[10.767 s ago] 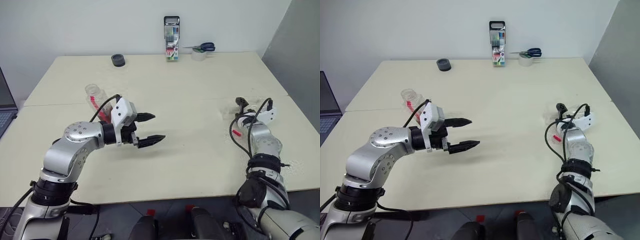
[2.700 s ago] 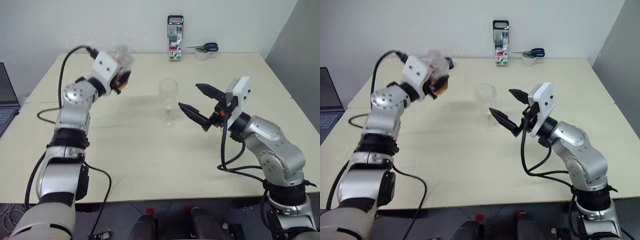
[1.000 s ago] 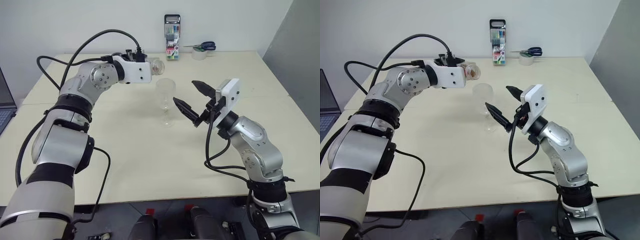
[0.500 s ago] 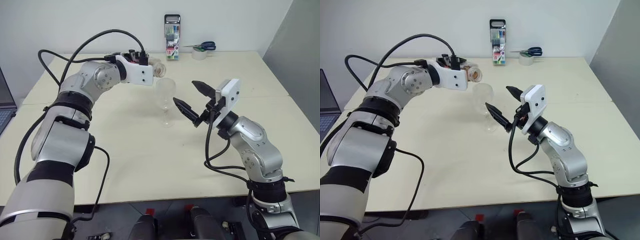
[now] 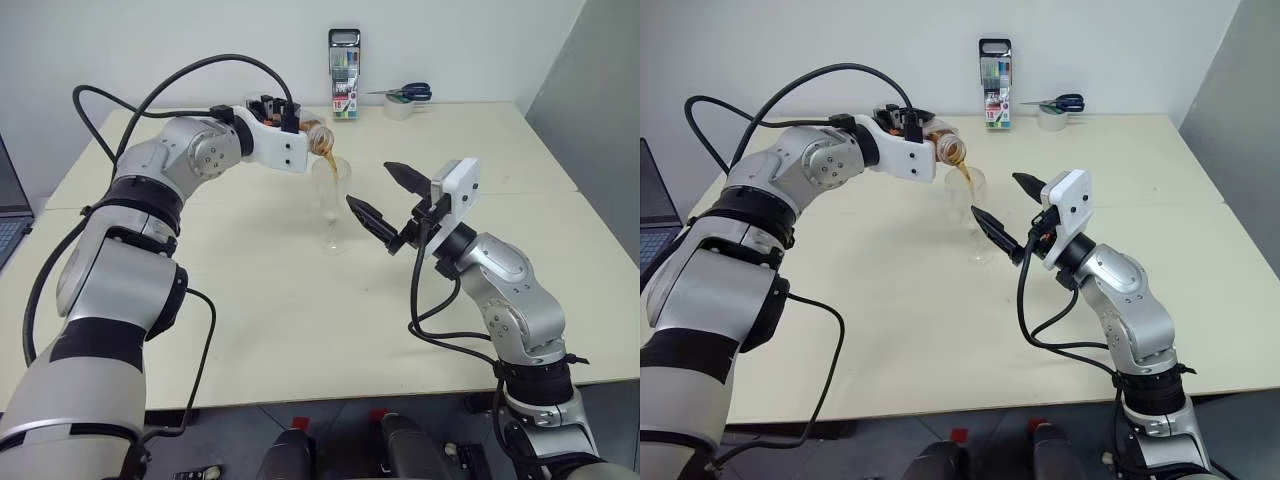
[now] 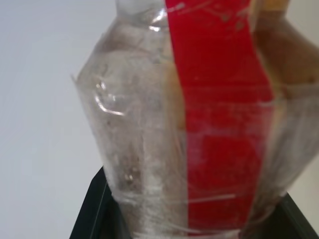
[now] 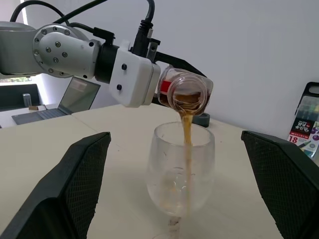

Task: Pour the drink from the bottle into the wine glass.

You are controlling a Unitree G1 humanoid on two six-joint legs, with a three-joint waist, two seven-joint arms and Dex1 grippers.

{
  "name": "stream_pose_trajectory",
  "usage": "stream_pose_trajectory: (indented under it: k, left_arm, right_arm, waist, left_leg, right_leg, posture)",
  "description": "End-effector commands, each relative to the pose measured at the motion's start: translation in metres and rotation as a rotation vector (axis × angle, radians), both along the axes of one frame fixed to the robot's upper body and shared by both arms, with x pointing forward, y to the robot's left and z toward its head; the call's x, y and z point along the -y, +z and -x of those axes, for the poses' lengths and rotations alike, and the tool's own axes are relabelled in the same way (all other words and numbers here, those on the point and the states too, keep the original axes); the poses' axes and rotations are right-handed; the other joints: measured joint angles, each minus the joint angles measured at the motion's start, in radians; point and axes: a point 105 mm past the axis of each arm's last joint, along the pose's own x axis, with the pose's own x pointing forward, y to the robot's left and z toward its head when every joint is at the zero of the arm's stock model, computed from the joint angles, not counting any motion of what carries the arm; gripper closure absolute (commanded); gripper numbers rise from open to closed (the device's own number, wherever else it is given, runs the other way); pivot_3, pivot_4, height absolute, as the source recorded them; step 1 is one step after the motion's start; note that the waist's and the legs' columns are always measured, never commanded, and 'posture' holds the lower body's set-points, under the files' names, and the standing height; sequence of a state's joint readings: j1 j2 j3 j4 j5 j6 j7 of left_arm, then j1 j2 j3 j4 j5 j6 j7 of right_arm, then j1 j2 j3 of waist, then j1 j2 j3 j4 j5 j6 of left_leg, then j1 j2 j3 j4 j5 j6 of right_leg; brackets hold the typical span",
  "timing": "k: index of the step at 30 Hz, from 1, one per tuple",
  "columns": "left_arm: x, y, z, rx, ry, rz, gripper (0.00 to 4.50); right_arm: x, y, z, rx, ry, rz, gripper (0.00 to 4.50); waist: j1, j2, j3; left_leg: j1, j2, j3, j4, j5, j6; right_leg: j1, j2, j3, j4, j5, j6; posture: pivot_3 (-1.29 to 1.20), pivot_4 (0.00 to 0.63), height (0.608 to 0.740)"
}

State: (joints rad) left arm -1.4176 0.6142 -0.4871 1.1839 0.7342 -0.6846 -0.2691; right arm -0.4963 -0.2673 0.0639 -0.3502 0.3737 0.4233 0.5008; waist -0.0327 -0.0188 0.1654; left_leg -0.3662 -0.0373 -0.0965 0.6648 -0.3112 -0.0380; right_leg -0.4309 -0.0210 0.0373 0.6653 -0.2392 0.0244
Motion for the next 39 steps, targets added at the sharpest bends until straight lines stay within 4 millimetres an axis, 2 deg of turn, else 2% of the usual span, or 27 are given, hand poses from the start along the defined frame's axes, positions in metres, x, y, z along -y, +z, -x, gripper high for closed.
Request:
stream_pose_trajectory:
  k: [1, 39]
  left_arm:
    - [-0.0006, 0.0271, 0.0030, 0.077, -0.007, 0.016, 2.77]
    - [-0.0002, 0.0364, 0.0029, 0.129, -0.001, -0.033, 2.77]
  right_arm:
    - [-0.0017, 0.0081, 0.0053, 0.050, 0.011, -0.005, 0.00]
    - [-0.0050, 0.0057, 0.0065, 0.057, 0.022, 0.006, 0.00]
  waist:
    - [0.000, 0.000, 0.000]
    - [0.000, 0.000, 0.000]
  left_leg:
    - [0.000, 0.000, 0.000, 0.000, 0.000, 0.000]
    - [-0.001, -0.001, 0.001, 0.001, 0.000, 0.000]
  right_leg:
    - [0.000, 0.000, 0.000, 0.000, 0.000, 0.000]
    - [-0.002, 0.000, 0.001, 0.001, 0.000, 0.000]
  posture:
    - [0.00, 0.150, 0.740]
    - [0.00, 0.150, 0.740]
